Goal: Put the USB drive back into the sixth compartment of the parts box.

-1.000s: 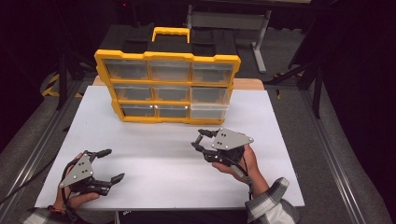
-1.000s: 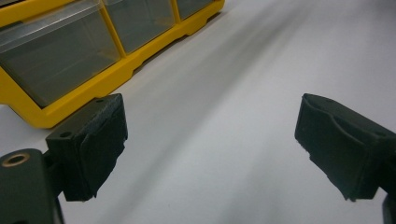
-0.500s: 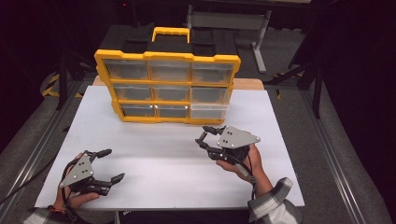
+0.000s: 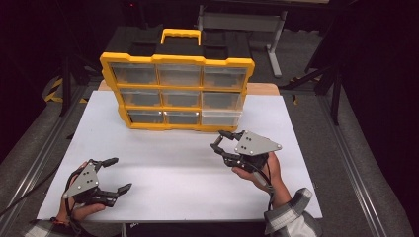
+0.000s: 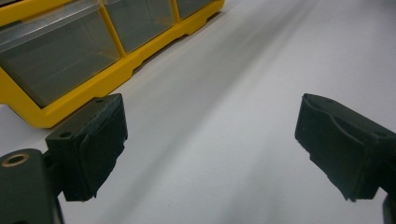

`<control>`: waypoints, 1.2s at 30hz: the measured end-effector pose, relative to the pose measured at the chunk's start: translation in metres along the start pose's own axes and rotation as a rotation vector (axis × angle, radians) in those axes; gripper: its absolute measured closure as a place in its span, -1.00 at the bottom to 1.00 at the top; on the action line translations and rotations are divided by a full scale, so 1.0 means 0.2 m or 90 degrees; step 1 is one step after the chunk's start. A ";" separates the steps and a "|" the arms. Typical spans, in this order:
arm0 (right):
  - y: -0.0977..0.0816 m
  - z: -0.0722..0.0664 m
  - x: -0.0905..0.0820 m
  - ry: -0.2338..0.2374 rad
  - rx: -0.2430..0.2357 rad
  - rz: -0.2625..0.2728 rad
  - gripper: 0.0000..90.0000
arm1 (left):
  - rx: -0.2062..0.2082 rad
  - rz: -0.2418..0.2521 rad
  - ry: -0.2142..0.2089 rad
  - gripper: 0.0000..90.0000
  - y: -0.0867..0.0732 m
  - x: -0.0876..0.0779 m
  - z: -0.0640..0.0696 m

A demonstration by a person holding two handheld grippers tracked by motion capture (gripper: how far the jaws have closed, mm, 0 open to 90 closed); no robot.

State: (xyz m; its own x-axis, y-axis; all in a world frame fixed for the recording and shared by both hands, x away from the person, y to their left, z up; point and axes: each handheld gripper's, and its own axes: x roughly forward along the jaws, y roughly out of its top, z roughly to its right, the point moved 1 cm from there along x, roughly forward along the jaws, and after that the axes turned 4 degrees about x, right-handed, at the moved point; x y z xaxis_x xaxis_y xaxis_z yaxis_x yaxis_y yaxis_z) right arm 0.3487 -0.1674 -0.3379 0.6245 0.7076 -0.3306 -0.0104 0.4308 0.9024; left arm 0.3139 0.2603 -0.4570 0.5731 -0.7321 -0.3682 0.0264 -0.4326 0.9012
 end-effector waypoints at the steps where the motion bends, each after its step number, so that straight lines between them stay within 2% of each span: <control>1: 0.00 0.00 0.00 -0.001 0.000 0.000 0.21 | 0.000 0.000 -0.001 -0.77 0.00 0.00 0.00; 10: 0.01 0.02 -0.02 -0.017 0.000 0.013 0.21 | -0.001 -0.001 0.000 -0.77 0.00 0.00 0.00; 20: 0.07 0.05 -0.03 -0.031 -0.015 0.022 0.21 | -0.003 -0.002 -0.003 -0.77 0.00 0.01 0.00; 30: 0.14 0.14 -0.05 -0.056 -0.017 0.018 0.21 | -0.005 -0.004 -0.004 -0.77 0.00 0.02 0.00; 36: 0.17 0.21 -0.05 -0.069 -0.005 0.018 0.21 | -0.005 -0.005 -0.004 -0.77 -0.01 0.02 0.00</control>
State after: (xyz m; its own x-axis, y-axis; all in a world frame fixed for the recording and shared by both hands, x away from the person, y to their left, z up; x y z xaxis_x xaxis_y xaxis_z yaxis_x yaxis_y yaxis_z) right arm 0.3760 -0.1833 -0.2919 0.7044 0.6554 -0.2726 -0.0349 0.4155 0.9089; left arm 0.3150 0.2582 -0.4592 0.5675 -0.7321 -0.3769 0.0380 -0.4339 0.9001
